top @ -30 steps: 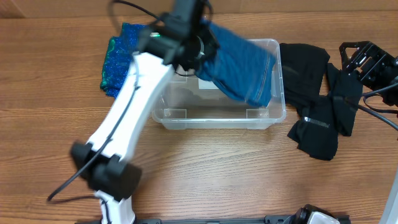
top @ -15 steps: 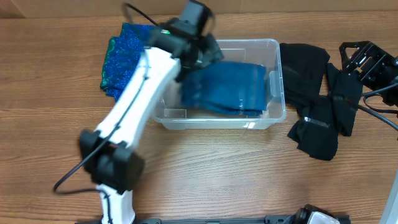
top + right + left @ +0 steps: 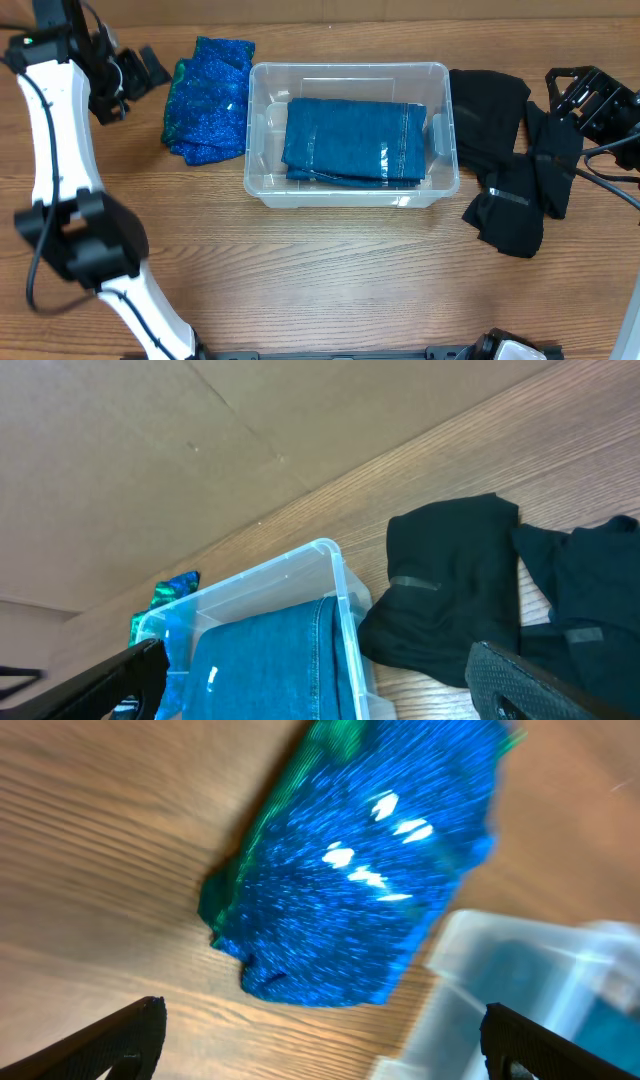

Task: Pack container
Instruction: 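Grasp the sparkly blue-green fabric with the left gripper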

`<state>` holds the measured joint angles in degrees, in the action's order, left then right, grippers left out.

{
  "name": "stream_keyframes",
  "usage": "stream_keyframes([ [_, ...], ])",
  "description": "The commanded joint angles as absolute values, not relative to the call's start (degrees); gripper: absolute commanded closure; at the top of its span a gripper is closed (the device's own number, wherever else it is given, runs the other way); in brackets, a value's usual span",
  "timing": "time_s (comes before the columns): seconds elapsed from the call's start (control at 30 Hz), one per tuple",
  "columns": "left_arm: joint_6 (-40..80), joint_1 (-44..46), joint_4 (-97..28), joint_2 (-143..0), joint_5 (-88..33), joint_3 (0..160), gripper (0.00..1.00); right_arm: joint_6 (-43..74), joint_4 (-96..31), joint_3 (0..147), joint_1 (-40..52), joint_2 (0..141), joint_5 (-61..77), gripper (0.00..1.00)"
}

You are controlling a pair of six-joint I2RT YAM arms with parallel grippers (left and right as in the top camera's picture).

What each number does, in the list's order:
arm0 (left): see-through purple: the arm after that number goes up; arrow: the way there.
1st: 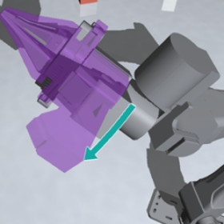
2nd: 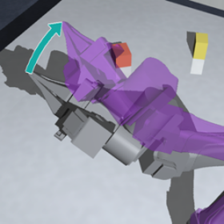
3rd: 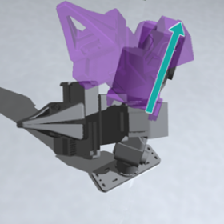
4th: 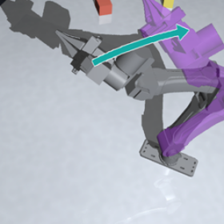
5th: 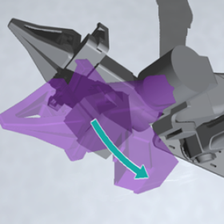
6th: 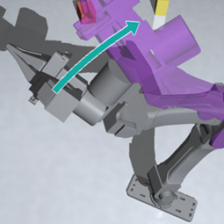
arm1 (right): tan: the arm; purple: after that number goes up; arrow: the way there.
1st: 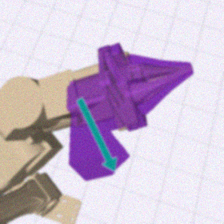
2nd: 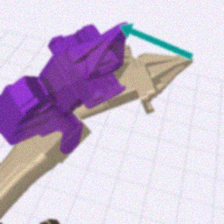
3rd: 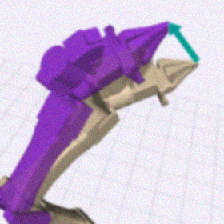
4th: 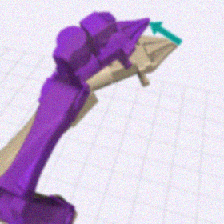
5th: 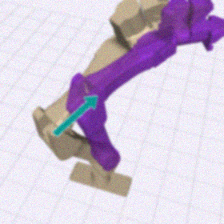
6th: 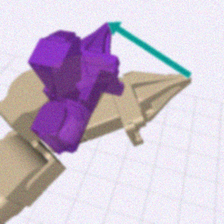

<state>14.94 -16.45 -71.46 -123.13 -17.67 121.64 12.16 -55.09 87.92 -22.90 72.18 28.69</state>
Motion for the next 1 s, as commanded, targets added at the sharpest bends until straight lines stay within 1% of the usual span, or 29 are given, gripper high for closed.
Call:
stream_keyframes([
  [0.0, 6.0, -17.2, -70.9, -132.7, -24.1, 121.5, 0.0, 11.9, -54.7, 88.2, -23.1, 72.1, 28.9, 0.0],
  [0.1, 3.6, -17.2, -68.5, -137.7, -25.5, 121.5, 0.0, 11.9, -54.7, 88.2, -23.1, 72.1, 28.9, 0.0],
  [0.27, 2.9, -17.1, -63.7, -141.9, -28.3, 121.5, 0.0, 11.9, -54.7, 88.2, -23.1, 72.1, 28.9, 0.0],
  [0.3, 2.8, -17.0, -63.1, -142.4, -29.5, 121.5, 0.04, 11.9, -54.7, 88.2, -23.1, 72.1, 28.9, 0.0],
  [0.37, 2.3, -16.8, -62.3, -143.2, -31.2, 121.5, 0.19, 11.9, -54.7, 88.2, -23.1, 72.1, 28.9, 0.0],
  [0.4, 2.3, -16.6, -61.8, -143.4, -31.2, 121.5, 0.38, 11.9, -54.7, 88.2, -23.1, 72.1, 28.9, 0.0],
  [0.43, 2.3, -16.4, -61.5, -143.4, -31.2, 121.5, 0.52, 11.9, -54.7, 88.2, -23.1, 72.1, 28.9, 0.0],
  [0.47, 2.3, -16.2, -61.3, -143.4, -31.2, 121.5, 0.71, 11.9, -54.7, 88.2, -23.1, 72.1, 28.9, 0.0],
  [0.5, 2.3, -16.1, -62.3, -143.3, -31.6, 121.7, 0.96, 11.9, -54.7, 88.2, -23.1, 72.1, 28.9, 0.0],
  [0.63, 1.6, -17.4, -66.7, -142.5, -34.1, 123.9, 0.96, 11.9, -54.7, 88.2, -23.1, 72.1, 28.9, 0.0],
  [0.73, 1.1, -18.9, -73.3, -140.2, -36.8, 129.2, 0.96, 11.9, -54.7, 88.2, -23.1, 72.1, 28.9, 0.0],
  [0.87, -0.5, -19.6, -83.3, -132.9, -41.5, 139.6, 0.96, 11.9, -54.7, 88.2, -23.1, 72.1, 28.9, 0.0],
  [0.97, 0.8, -18.9, -87.5, -126.1, -45.0, 144.8, 0.96, 11.9, -54.7, 88.2, -23.1, 72.1, 28.9, 0.0],
])
